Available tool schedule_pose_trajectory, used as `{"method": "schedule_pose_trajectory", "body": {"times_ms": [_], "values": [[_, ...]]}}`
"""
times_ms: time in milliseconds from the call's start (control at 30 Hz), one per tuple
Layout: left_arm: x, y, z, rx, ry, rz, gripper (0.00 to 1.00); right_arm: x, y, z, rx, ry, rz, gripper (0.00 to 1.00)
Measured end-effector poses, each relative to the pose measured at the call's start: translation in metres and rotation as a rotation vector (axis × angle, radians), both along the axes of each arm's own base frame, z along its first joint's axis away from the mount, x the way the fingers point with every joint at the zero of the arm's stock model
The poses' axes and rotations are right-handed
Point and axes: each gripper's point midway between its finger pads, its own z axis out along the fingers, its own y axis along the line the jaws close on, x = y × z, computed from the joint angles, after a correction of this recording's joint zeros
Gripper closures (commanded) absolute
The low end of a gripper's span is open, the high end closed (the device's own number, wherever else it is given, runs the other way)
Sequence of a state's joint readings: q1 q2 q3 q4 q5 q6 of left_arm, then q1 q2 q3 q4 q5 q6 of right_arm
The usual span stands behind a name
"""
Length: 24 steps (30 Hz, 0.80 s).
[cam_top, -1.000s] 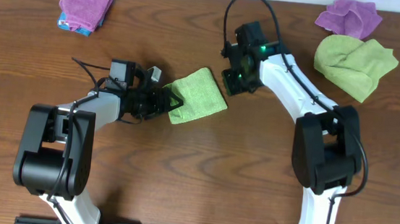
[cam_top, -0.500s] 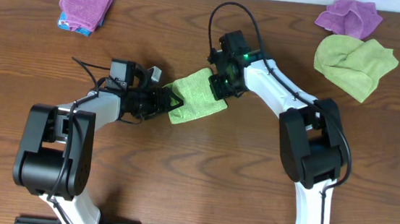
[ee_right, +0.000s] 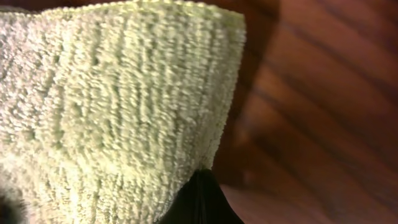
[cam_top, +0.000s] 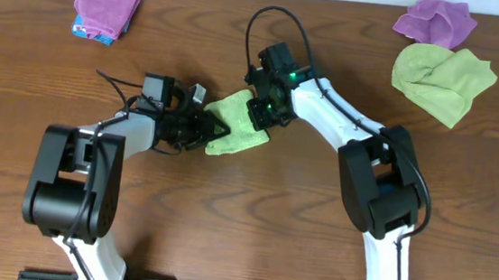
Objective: Fold the cloth
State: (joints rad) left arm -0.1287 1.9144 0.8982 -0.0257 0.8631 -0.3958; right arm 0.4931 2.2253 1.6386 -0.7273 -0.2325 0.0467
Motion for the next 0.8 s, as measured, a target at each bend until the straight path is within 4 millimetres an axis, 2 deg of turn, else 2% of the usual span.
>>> {"method": "schedule_pose_trajectory", "body": {"times_ms": [133,300,467,533,633,733,800], "values": [[-0.002,0.002,-0.009,0.009,0.027,0.011,0.94,-0.004,-0.007,-0.002,-0.027,0.023,-0.011,0.99],[0.001,0.007,-0.011,-0.002,0.024,0.024,0.94,-0.007,-0.025,-0.001,-0.07,0.073,-0.043,0.99],[0.013,0.014,-0.005,-0.013,0.005,0.046,0.94,0.015,-0.041,0.023,-0.072,0.056,-0.092,0.99],[0.03,0.014,0.007,-0.017,-0.038,0.053,0.94,0.025,-0.045,0.036,-0.066,0.038,-0.108,0.99],[0.074,0.016,0.043,-0.016,-0.163,0.073,0.94,0.033,-0.047,0.051,-0.061,0.022,-0.119,0.99],[0.125,0.028,0.088,0.003,-0.299,0.15,0.94,0.035,-0.046,0.06,-0.059,0.016,-0.119,0.99],[0.167,0.051,0.133,0.006,-0.426,0.265,0.94,0.035,-0.047,0.064,-0.06,0.017,-0.119,0.99]]}}
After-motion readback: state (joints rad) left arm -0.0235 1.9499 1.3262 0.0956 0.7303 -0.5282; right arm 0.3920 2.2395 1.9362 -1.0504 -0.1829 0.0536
